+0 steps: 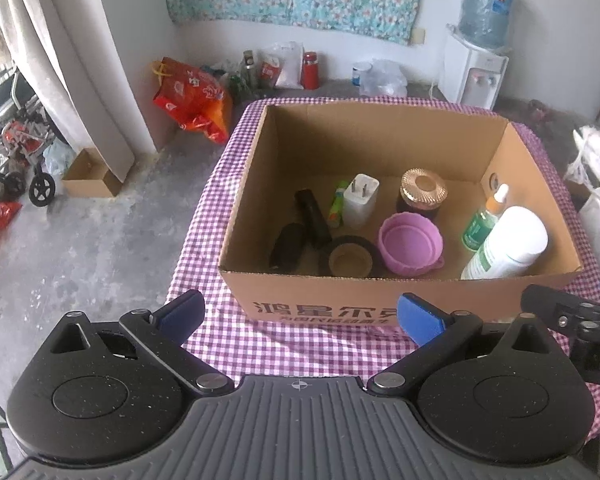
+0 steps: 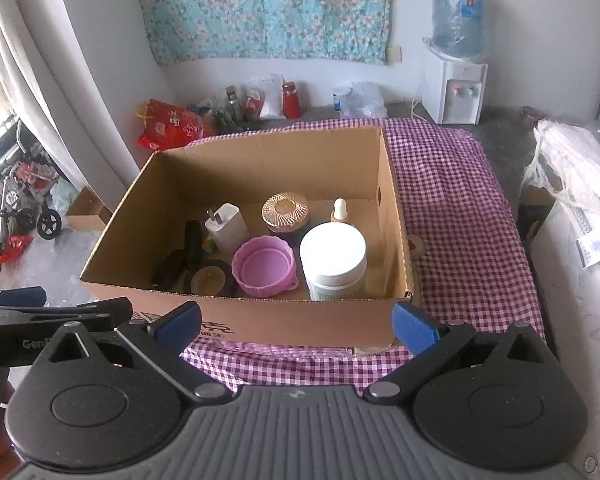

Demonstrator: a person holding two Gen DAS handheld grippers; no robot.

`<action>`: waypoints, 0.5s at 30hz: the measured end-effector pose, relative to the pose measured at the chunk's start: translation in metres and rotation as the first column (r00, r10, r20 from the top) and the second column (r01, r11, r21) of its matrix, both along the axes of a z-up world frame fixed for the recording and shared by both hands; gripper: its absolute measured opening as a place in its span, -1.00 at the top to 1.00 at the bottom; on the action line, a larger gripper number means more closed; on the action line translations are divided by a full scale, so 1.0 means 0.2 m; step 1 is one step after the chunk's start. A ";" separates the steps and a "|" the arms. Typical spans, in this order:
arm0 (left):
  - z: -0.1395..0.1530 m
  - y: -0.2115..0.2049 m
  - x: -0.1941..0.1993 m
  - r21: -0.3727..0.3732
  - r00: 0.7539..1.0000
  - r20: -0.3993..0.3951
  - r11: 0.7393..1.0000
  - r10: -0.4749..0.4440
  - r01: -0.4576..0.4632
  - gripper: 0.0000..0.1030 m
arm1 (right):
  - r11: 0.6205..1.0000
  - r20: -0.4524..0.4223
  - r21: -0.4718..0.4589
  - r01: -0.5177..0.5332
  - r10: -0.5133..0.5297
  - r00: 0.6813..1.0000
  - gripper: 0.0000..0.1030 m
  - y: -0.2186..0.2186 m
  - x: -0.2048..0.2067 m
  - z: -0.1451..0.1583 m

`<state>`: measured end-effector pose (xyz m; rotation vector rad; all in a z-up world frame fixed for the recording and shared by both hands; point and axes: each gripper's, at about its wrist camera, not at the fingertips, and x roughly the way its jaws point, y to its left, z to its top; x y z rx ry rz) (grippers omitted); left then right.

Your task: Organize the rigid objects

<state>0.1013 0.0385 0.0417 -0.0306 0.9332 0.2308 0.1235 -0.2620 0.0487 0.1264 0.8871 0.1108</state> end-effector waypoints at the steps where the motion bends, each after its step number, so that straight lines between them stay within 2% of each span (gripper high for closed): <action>1: 0.00 0.00 0.00 -0.002 1.000 -0.003 1.000 -0.001 0.001 -1.00 | 1.000 -0.004 -0.003 0.001 -0.001 1.000 -1.00 0.00 0.00 0.00; 15: 0.02 -0.06 0.03 0.006 1.000 0.007 1.000 -0.010 0.010 -1.00 | 0.999 -0.024 -0.039 0.010 -0.011 1.000 -1.00 0.01 0.05 -0.03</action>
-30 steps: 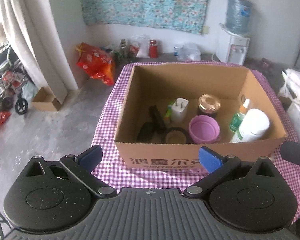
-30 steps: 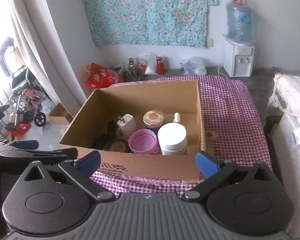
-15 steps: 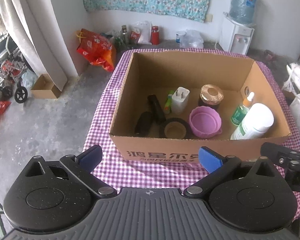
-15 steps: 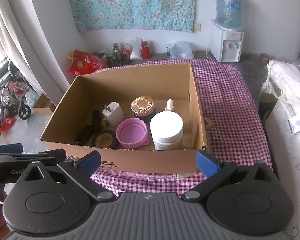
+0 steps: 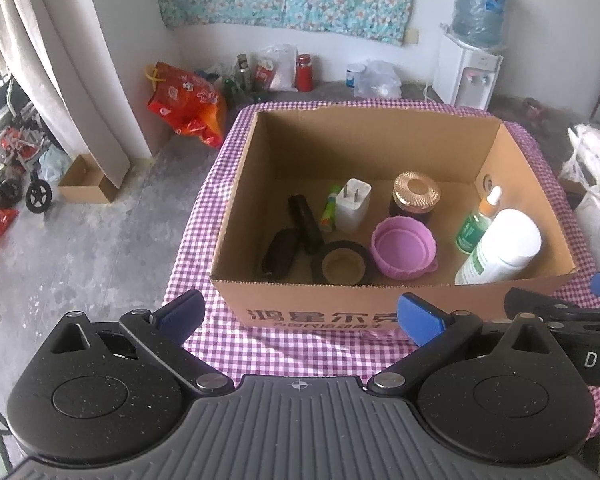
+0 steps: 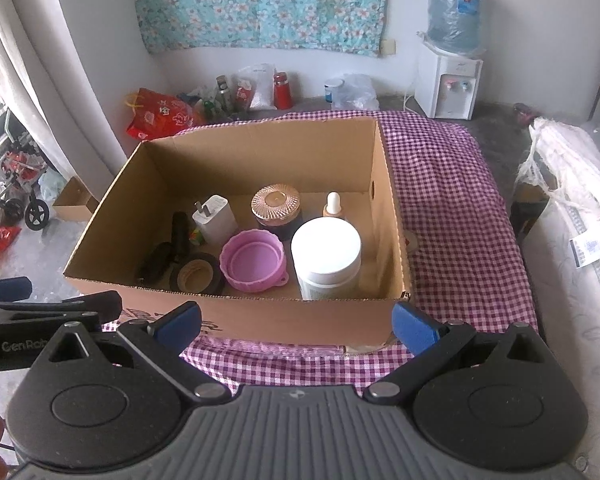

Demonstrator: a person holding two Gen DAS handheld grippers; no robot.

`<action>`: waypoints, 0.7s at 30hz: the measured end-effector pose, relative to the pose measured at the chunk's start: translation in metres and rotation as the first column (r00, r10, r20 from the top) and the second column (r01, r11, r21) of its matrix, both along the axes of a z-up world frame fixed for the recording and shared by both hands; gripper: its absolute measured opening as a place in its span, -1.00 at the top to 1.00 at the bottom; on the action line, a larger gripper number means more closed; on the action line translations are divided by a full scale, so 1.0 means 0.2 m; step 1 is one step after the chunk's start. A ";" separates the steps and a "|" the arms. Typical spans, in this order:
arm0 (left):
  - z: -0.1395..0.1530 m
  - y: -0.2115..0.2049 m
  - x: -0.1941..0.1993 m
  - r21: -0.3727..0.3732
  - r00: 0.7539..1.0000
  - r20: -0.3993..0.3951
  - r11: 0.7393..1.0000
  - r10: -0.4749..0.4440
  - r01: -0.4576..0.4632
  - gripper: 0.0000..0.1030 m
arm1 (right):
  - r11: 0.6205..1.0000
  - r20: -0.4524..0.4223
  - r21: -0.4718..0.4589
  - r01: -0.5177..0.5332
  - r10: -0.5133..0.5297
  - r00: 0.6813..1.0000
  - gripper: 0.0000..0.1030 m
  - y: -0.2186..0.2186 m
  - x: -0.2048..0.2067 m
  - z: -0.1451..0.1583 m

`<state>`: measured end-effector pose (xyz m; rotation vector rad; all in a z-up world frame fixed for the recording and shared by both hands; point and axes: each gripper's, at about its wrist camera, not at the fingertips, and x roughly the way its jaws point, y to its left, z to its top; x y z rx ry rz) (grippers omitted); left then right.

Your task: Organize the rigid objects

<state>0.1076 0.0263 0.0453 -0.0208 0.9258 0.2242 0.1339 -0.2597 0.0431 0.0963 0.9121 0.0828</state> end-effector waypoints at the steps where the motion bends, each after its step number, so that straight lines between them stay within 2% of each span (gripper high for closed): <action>1: 0.00 0.00 0.00 0.000 1.000 0.001 1.000 0.001 -0.001 -1.00 | 1.000 0.000 0.000 0.001 -0.001 1.000 -1.00 0.00 0.00 0.00; 21: 0.00 -0.01 0.01 0.000 1.000 0.000 1.000 0.008 -0.008 -0.99 | 1.000 0.005 -0.017 -0.002 0.002 1.000 -1.00 0.00 0.02 0.02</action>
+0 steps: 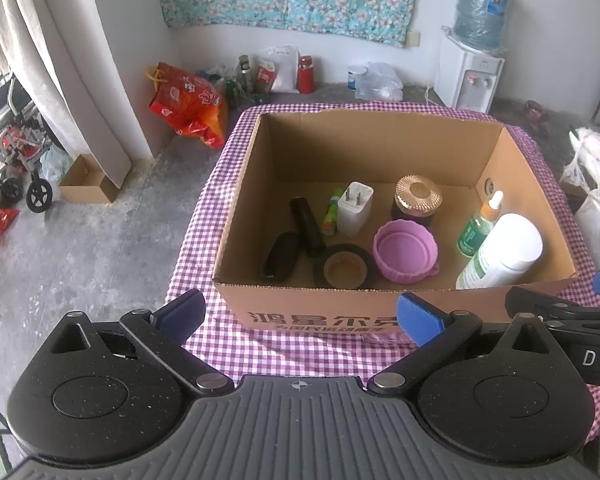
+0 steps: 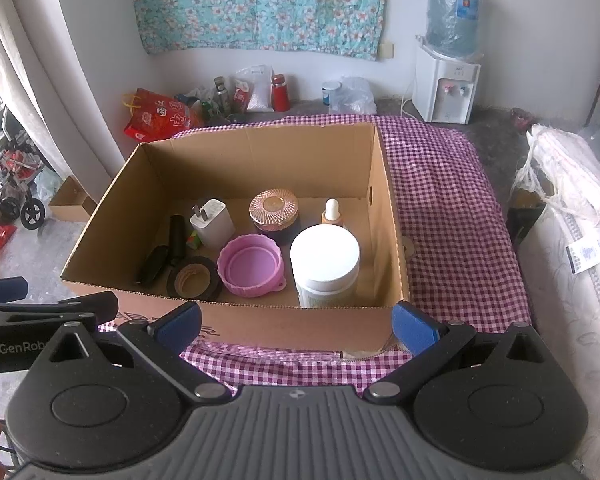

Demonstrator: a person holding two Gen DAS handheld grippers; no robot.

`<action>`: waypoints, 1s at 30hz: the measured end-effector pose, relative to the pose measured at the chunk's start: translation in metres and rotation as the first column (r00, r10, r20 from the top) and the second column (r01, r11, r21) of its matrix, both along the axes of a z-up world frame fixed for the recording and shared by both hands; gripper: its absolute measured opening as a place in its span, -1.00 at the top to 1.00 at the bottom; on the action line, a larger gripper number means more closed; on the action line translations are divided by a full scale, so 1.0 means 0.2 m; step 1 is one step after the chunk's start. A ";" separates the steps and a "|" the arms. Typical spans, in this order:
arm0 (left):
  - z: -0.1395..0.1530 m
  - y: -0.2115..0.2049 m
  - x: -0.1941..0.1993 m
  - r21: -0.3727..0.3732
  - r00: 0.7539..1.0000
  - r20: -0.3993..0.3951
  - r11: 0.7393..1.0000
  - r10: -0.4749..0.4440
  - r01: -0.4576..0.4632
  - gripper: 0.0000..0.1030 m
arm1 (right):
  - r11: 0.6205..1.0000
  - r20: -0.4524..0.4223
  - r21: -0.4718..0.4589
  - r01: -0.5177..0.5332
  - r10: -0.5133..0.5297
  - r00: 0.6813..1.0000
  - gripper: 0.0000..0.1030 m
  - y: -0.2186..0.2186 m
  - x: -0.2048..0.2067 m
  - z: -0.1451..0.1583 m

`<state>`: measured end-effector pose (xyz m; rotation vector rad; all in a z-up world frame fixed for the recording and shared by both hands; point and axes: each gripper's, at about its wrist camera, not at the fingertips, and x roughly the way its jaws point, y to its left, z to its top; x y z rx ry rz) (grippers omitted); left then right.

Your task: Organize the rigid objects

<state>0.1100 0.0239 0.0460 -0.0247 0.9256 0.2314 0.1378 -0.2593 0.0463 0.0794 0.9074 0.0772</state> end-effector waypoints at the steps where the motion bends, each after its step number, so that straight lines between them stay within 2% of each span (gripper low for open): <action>1: 0.00 0.00 0.00 0.000 1.000 -0.001 1.000 0.000 0.000 -0.98 | 1.000 -0.001 -0.001 0.000 0.000 1.000 -1.00 0.00 0.00 0.00; 30: -0.01 -0.06 0.00 0.000 1.000 -0.007 1.000 0.017 -0.017 -0.98 | 1.000 -0.003 -0.010 0.010 -0.010 1.000 -1.00 0.01 0.00 -0.01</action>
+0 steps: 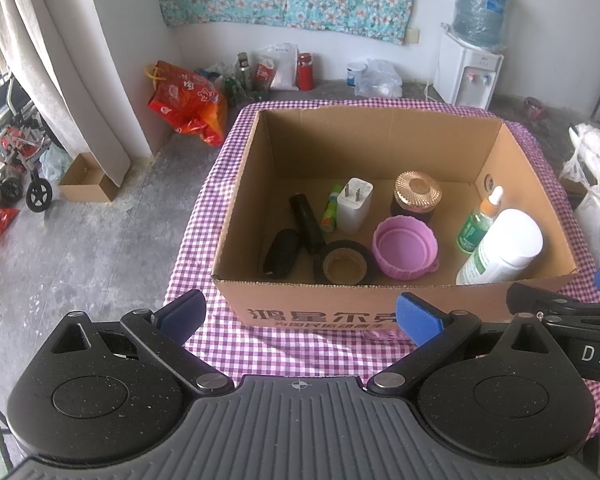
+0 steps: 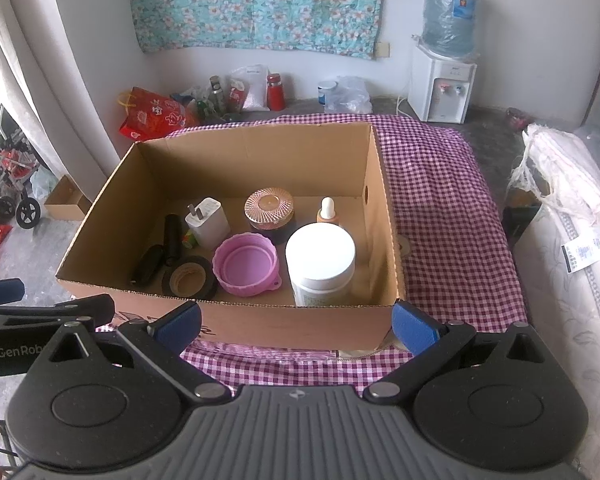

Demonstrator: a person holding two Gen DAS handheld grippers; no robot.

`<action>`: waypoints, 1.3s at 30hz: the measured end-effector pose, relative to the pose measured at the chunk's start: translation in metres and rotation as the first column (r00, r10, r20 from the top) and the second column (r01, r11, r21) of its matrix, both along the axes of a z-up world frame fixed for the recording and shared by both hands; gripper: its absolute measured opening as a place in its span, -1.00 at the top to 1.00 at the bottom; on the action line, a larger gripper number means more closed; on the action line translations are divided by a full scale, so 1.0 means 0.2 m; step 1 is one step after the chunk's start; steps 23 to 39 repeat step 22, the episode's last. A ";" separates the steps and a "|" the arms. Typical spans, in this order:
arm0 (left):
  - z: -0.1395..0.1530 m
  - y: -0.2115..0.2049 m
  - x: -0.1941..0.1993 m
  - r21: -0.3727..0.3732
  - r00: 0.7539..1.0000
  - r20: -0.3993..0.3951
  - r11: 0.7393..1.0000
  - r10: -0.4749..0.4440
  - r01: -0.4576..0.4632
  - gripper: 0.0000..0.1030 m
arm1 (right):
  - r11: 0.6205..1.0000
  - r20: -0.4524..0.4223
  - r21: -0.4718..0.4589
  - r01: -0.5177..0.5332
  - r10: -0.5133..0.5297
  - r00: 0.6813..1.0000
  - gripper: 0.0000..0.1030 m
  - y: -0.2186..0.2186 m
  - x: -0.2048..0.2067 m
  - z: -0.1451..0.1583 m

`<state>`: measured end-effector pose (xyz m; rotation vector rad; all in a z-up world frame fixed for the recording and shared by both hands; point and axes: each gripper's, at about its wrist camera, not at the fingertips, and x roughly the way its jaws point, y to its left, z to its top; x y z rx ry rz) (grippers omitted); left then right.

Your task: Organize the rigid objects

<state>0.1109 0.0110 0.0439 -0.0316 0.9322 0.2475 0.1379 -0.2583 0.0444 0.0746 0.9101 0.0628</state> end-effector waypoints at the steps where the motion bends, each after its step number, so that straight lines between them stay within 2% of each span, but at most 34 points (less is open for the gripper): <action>1: 0.00 0.00 0.00 0.001 1.000 0.001 1.000 0.000 0.000 -0.98 | 1.000 0.000 0.000 0.000 0.000 1.000 -1.00 0.00 0.00 0.00; 39: -0.01 0.00 0.00 -0.001 1.000 -0.002 1.000 0.002 -0.002 -0.98 | 1.000 0.000 -0.002 0.000 0.000 1.000 -1.00 0.00 0.00 0.00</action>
